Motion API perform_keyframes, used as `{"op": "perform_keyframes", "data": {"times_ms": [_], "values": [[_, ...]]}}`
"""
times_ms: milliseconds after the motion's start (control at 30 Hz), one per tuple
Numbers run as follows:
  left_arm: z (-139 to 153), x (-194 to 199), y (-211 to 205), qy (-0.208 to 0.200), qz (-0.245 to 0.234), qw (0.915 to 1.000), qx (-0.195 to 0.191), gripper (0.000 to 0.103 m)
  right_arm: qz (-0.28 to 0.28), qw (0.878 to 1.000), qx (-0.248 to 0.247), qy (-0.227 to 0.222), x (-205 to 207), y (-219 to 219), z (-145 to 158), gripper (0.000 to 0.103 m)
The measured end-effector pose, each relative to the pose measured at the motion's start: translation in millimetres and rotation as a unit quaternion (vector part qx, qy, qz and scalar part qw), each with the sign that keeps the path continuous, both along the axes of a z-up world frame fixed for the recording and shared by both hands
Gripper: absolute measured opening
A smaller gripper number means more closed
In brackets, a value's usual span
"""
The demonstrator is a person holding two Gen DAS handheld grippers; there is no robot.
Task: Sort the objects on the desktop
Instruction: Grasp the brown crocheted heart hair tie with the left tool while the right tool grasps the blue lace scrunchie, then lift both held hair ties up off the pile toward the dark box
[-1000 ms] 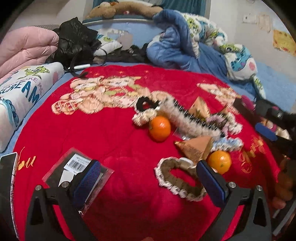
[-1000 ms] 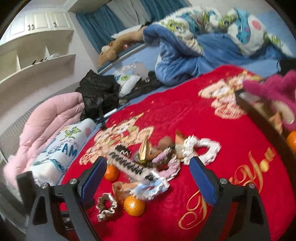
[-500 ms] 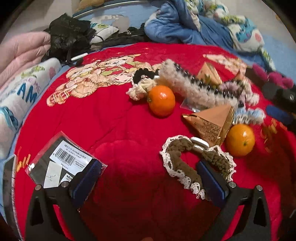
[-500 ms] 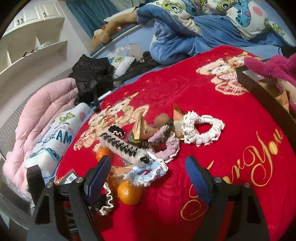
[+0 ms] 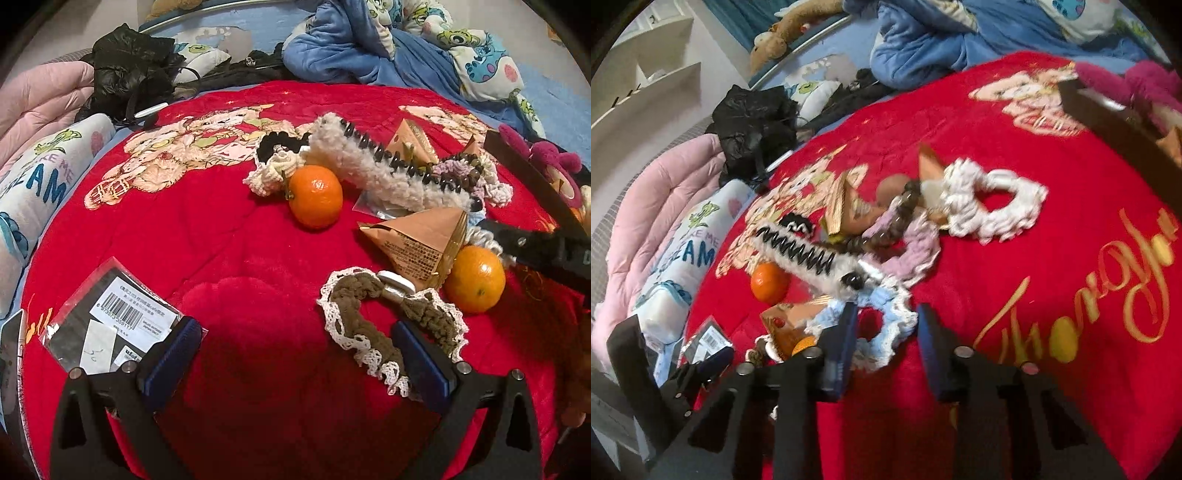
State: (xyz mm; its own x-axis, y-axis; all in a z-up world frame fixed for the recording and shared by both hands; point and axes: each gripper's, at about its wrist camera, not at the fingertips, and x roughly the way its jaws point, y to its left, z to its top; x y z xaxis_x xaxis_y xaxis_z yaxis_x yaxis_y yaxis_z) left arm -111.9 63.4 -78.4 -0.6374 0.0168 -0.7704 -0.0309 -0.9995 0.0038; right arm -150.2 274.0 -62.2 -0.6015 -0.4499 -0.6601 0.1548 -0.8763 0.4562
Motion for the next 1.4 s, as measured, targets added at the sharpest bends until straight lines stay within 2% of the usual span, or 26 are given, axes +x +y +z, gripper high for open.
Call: {"op": "perform_keyframes", "data": {"times_ms": [67,133,167,233,267,300,333,433,533,833,1100,1267,1400], "values": [[1,2,-1,0.001,-0.008,0.9999,0.011,0.096,0.006,1.000,0.004,-0.001,0,-3,0,0.023],[2,4,0,0.004,-0.013,0.9998,0.018,0.084,0.006,1.000,0.001,-0.005,1,-4,-2,0.015],[3,5,0,0.006,-0.014,0.9997,0.019,0.081,0.008,1.000,-0.008,-0.008,1,-4,-3,0.015],[6,7,0,0.012,-0.018,0.9994,0.025,0.063,0.009,1.000,-0.020,-0.011,2,-3,-4,0.014],[7,9,1,0.015,-0.017,0.9994,0.027,0.058,0.009,1.000,-0.021,-0.010,3,-3,-4,0.014],[9,11,0,0.018,-0.016,0.9993,0.030,0.045,0.010,1.000,-0.022,-0.008,4,-2,-3,0.014],[10,11,-1,0.021,-0.014,0.9992,0.031,0.037,0.009,1.000,-0.023,-0.006,5,-2,-2,0.014],[13,12,-8,0.023,-0.010,0.9985,0.048,0.022,0.004,0.999,-0.033,0.002,8,2,2,0.014],[16,13,-11,0.028,-0.010,0.9982,0.052,0.013,0.000,0.999,-0.042,0.011,10,5,8,0.014],[26,21,-13,0.047,-0.010,0.9972,0.057,0.010,0.006,0.998,-0.052,0.034,18,10,22,0.014],[44,36,-8,0.075,-0.030,0.9946,0.065,0.010,-0.001,0.997,-0.055,0.046,23,19,29,0.014],[46,40,-16,0.079,-0.022,0.9918,0.098,0.010,-0.006,0.998,-0.048,0.049,26,21,32,0.014],[52,46,-11,0.107,-0.008,0.9916,0.072,0.010,-0.011,0.997,-0.052,0.054,29,25,33,0.014]]}}
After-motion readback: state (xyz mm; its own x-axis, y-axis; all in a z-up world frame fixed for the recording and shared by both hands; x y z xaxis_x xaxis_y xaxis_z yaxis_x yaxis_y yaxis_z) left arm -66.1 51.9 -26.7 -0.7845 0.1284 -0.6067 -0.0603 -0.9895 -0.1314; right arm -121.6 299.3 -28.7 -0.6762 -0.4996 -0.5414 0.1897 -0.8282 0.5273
